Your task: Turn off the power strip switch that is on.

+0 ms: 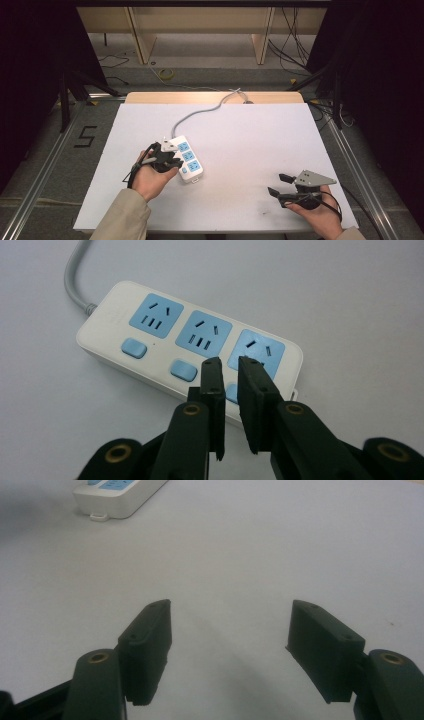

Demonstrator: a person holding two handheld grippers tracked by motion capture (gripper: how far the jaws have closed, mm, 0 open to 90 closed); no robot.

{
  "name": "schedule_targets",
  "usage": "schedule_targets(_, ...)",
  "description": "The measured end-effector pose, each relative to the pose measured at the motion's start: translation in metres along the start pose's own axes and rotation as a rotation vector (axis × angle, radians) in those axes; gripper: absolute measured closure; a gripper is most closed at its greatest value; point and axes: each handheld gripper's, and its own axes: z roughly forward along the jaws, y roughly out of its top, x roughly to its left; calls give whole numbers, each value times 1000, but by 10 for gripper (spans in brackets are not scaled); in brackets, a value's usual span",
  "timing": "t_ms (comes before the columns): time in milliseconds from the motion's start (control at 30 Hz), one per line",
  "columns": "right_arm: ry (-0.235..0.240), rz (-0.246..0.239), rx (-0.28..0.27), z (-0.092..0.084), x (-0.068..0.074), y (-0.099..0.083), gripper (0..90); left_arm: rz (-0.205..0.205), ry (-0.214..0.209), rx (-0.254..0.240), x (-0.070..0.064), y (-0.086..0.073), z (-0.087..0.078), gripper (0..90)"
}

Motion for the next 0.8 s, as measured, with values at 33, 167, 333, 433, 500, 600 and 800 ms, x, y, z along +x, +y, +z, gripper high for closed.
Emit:
schedule_targets(33,0,0,0,0,0,0,348,-1,-6,-6,1,-1,-1,782)
schedule_targets(167,1,0,0,0,0,0,348,-27,-48,-41,4,-4,-6,731)
schedule_targets(333,0,1,1,0,0,0,348,-27,-45,-85,5,-7,-11,664)
schedule_targets(433,0,1,0,0,0,0,348,-11,-29,-120,7,-10,-12,595)
schedule_targets(500,0,1,0,0,0,0,348,-3,-15,-135,8,-12,-12,547)
schedule_targets(600,1,1,0,0,0,0,348,13,-7,-146,9,-15,-13,464)
schedule_targets(800,3,0,-1,0,0,0,348,-13,17,-143,9,-20,-15,302)
